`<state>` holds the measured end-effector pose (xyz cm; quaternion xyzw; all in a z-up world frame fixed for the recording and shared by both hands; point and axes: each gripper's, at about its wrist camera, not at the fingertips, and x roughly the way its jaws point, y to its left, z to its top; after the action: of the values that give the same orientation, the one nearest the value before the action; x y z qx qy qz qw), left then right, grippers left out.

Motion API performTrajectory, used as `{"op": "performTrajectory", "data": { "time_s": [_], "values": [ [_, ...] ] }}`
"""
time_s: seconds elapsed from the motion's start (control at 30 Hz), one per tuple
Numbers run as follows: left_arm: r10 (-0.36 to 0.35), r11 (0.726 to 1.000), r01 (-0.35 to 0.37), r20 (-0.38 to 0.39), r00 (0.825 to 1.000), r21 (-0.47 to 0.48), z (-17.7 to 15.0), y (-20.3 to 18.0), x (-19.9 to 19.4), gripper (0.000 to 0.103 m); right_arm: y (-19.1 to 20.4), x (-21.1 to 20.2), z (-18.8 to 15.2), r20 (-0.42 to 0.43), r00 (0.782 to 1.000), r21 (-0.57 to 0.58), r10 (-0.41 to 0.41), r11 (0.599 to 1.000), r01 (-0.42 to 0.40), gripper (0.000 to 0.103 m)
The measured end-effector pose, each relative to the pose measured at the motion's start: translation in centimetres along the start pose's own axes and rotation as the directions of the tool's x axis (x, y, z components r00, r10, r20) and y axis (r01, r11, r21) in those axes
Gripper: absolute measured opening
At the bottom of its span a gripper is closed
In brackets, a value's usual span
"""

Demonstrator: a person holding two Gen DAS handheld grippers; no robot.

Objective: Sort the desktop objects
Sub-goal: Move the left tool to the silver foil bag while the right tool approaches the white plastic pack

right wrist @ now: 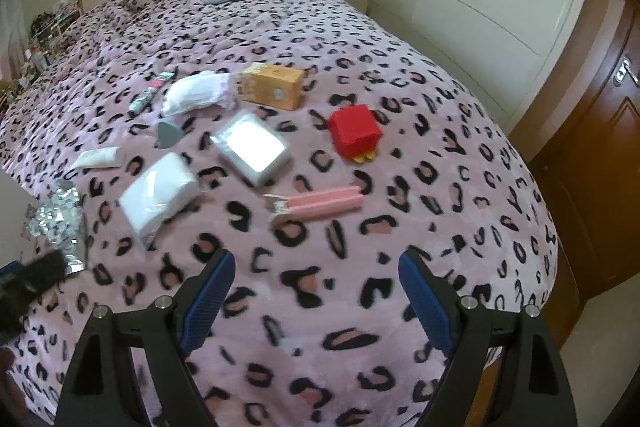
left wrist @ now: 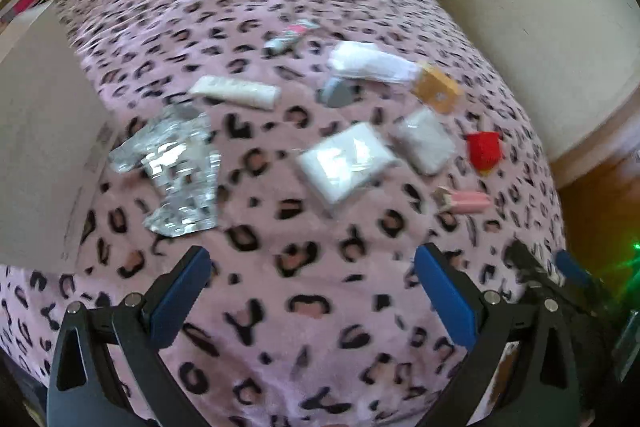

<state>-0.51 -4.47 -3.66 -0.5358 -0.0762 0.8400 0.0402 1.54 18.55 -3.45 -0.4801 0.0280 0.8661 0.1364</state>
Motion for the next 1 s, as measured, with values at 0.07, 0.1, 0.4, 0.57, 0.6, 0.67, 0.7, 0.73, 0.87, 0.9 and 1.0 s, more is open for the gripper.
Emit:
{"op": "performTrajectory", "data": {
  "time_s": [0.07,0.1,0.4,0.57,0.6,0.67,0.7,0.73,0.87,0.9,1.0],
  "values": [
    [0.117,0.993,-0.117,0.014,0.993,0.012,-0.6,1.1,0.6,0.103,-1.0,0.6,-0.5,-0.006,1.000,0.007,-0.012,1.000,0.012,0.086],
    [0.143,0.990,-0.143,0.007,0.990,0.018,-0.9,1.5,1.0,0.103,-1.5,1.0,-0.8,-0.012,1.000,0.011,-0.011,1.000,0.012,0.086],
    [0.183,0.974,-0.187,-0.038,0.982,-0.127,-2.2,9.5,4.2,0.103,-1.2,4.5,-2.4,-0.083,0.993,0.015,0.079,0.997,-0.078,0.086],
    [0.162,0.974,-0.164,-0.028,0.986,-0.155,0.1,10.8,5.1,0.103,2.1,5.0,-0.8,-0.067,0.985,-0.017,0.157,0.987,-0.158,0.086],
    [0.185,0.971,-0.186,-0.024,0.983,-0.152,0.8,10.8,5.4,0.103,2.8,5.1,-0.4,-0.061,0.983,-0.017,0.176,0.984,-0.177,0.086],
    [0.207,0.967,-0.207,-0.017,0.978,-0.147,1.9,10.8,5.8,0.103,4.0,5.4,0.3,-0.055,0.975,-0.015,0.216,0.976,-0.217,0.086],
    [0.218,0.965,-0.218,-0.015,0.976,-0.148,2.5,10.6,6.0,0.103,4.9,5.6,0.8,-0.057,0.970,-0.015,0.237,0.971,-0.239,0.086],
    [0.222,0.964,-0.221,-0.012,0.975,-0.149,2.9,10.5,6.2,0.103,5.6,5.8,1.1,-0.056,0.965,-0.013,0.256,0.966,-0.257,0.086],
    [0.238,0.960,-0.235,0.004,0.971,-0.150,4.5,9.6,6.8,0.103,8.4,7.1,2.3,-0.083,0.944,0.009,0.318,0.948,-0.318,0.086],
    [0.240,0.960,-0.236,0.006,0.971,-0.149,4.7,9.5,6.9,0.103,9.3,7.5,2.6,-0.095,0.936,0.017,0.338,0.941,-0.338,0.086],
    [0.242,0.960,-0.238,0.010,0.970,-0.147,5.2,9.3,7.4,0.103,10.7,8.3,3.3,-0.119,0.928,0.035,0.352,0.936,-0.351,0.086]
  ]
}}
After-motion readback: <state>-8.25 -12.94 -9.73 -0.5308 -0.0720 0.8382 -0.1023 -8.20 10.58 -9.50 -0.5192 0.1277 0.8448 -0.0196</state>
